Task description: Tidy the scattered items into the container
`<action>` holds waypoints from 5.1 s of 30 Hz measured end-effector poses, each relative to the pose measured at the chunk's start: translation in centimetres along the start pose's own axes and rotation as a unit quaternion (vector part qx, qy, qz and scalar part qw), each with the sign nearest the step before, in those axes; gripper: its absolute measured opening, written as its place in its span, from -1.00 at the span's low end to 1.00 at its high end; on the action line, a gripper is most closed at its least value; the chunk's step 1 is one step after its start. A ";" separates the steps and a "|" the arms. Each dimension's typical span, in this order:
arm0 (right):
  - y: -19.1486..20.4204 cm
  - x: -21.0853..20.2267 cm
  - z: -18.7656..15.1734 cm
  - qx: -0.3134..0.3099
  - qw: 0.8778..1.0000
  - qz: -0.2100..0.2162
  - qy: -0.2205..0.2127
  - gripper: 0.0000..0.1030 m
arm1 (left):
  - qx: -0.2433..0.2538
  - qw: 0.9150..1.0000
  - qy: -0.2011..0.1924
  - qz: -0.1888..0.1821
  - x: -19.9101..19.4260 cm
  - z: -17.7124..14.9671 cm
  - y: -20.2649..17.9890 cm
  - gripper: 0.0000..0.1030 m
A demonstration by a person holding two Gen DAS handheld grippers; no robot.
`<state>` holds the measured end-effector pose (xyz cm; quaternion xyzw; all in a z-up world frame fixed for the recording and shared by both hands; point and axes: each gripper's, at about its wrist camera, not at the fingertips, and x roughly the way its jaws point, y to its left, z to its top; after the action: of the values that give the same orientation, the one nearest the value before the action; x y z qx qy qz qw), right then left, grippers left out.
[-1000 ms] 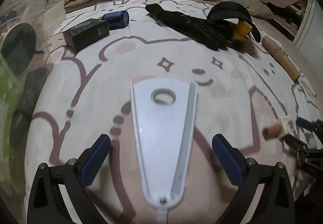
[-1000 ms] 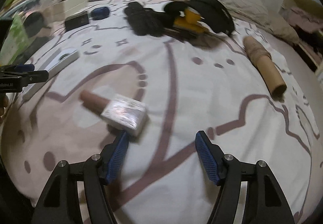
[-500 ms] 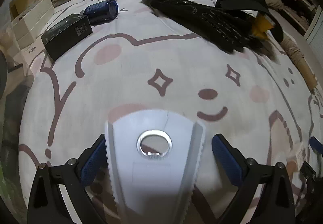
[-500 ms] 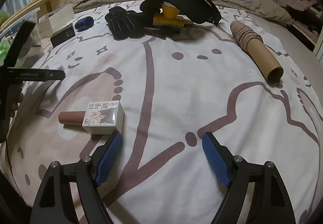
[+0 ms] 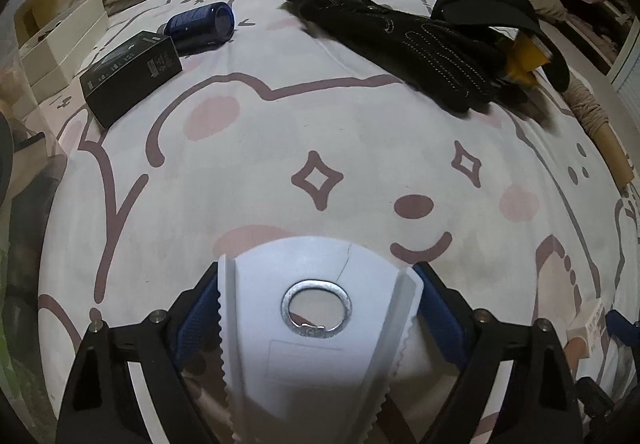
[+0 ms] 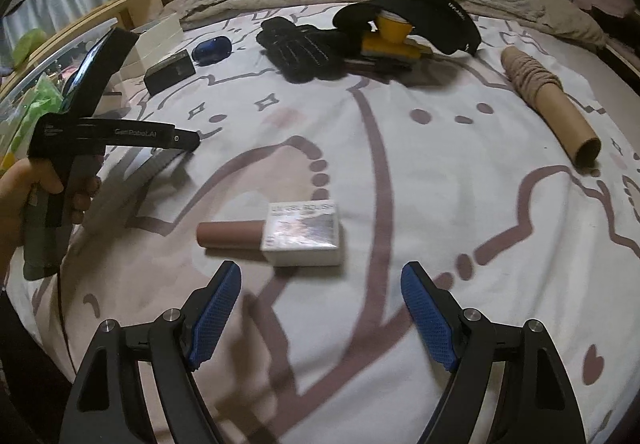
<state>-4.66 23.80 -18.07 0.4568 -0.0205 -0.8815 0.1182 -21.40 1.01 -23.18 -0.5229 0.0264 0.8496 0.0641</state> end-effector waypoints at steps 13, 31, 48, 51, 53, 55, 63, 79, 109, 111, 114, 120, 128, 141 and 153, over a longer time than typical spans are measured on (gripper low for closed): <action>2.3 1.8 1.0 -0.003 1.000 -0.020 -0.010 0.96 | 0.038 0.998 -0.048 -0.013 -3.3 -2.6 -0.6 0.77; 4.5 3.3 0.8 -0.043 0.996 -0.071 -0.031 0.69 | 0.066 0.997 -0.044 -0.005 -3.5 -6.4 -0.3 0.79; 4.3 3.4 0.5 -0.040 0.996 -0.060 -0.043 0.69 | 0.105 0.994 0.016 -0.030 -3.0 -6.4 0.5 0.90; 4.4 3.4 0.5 -0.040 0.996 -0.059 -0.045 0.69 | 0.102 0.994 0.015 -0.028 -2.9 -6.5 0.4 0.89; 4.2 3.5 0.5 -0.037 0.997 -0.055 -0.044 0.69 | 0.100 0.994 0.014 -0.035 -3.0 -6.5 0.3 0.76; 4.1 3.5 0.6 -0.032 0.997 -0.052 -0.043 0.69 | 0.096 0.995 0.009 -0.031 -3.2 -6.6 0.2 0.75; 4.3 2.9 0.7 -0.032 0.997 -0.049 -0.048 0.69 | 0.061 0.997 -0.025 -0.028 -4.3 -7.1 0.5 0.74; 8.5 -1.9 1.7 -0.067 0.994 -0.032 -0.080 0.68 | -0.015 0.991 -0.124 -0.053 -10.9 -8.0 3.5 0.74; 12.6 -9.4 2.6 -0.077 0.985 -0.036 -0.151 0.68 | -0.031 0.968 -0.237 -0.080 -21.3 -10.3 6.8 0.72; 12.6 -9.5 2.6 -0.075 0.985 -0.035 -0.151 0.68 | -0.032 0.967 -0.239 -0.080 -21.6 -10.4 6.8 0.72; 12.6 -9.7 2.5 -0.072 0.985 -0.034 -0.151 0.68 | -0.032 0.967 -0.241 -0.081 -21.8 -10.4 6.8 0.72; 12.9 -10.6 3.9 -0.059 0.987 -0.002 -0.149 0.68 | -0.035 0.961 -0.259 -0.089 -23.5 -10.0 7.2 0.72; 15.5 -13.6 8.5 -0.072 0.983 0.030 -0.165 0.68 | -0.043 0.950 -0.299 -0.082 -28.0 -7.5 9.5 0.72; 22.1 -16.5 16.7 -0.107 0.977 0.096 -0.161 0.69 | -0.056 0.943 -0.328 -0.017 -35.5 -3.0 17.2 0.72; 28.5 -16.8 21.7 -0.154 0.970 0.133 -0.130 0.68 | -0.080 0.935 -0.344 0.026 -39.6 -3.3 25.1 0.72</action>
<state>-7.56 -1.65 12.10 0.3074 0.0399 -0.9023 0.2997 -4.26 -27.45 10.05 -0.2013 -0.0518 0.9781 0.0046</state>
